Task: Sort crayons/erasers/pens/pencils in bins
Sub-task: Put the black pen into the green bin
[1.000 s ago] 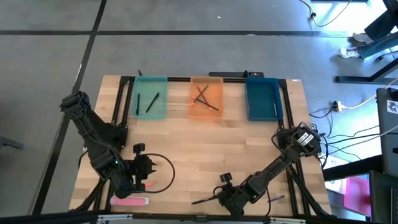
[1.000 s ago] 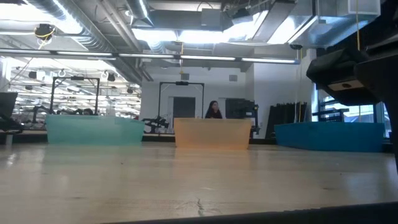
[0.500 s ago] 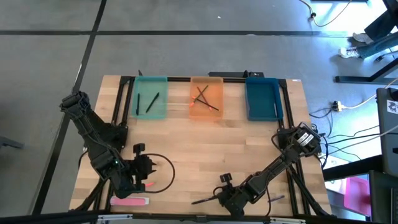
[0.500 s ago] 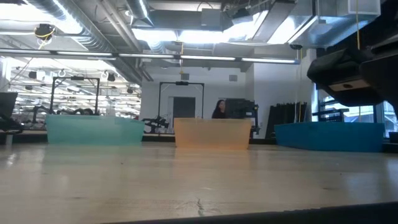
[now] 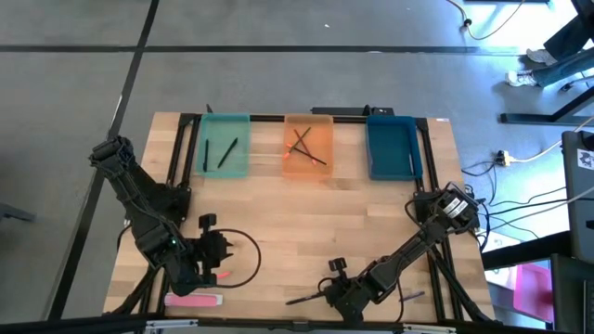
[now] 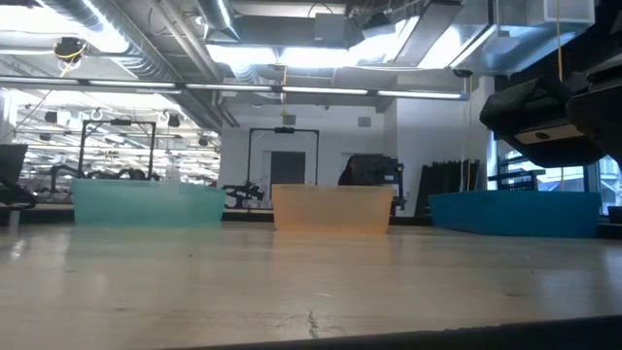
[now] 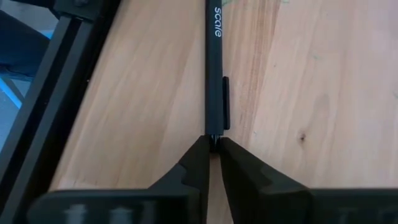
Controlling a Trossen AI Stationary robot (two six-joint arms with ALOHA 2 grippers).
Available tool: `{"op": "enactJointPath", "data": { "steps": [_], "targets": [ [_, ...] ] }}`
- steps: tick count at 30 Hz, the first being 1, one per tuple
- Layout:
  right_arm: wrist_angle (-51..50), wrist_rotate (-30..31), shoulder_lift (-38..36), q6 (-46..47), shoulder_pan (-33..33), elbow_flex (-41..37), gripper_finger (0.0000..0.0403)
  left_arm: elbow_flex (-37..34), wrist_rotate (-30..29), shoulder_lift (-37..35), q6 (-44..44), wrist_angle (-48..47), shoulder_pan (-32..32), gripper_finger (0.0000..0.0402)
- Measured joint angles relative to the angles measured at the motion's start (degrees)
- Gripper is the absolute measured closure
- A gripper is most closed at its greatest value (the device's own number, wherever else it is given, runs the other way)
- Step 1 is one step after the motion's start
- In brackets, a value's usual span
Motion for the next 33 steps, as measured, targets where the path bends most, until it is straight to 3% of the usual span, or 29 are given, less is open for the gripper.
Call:
{"op": "enactJointPath", "data": {
  "steps": [33],
  "targets": [
    [2.49,1.83,0.05,1.51,-1.6,-0.02,0.0386,0.02,0.0,0.0,0.0,0.0,0.01,0.0308]
  ]
}}
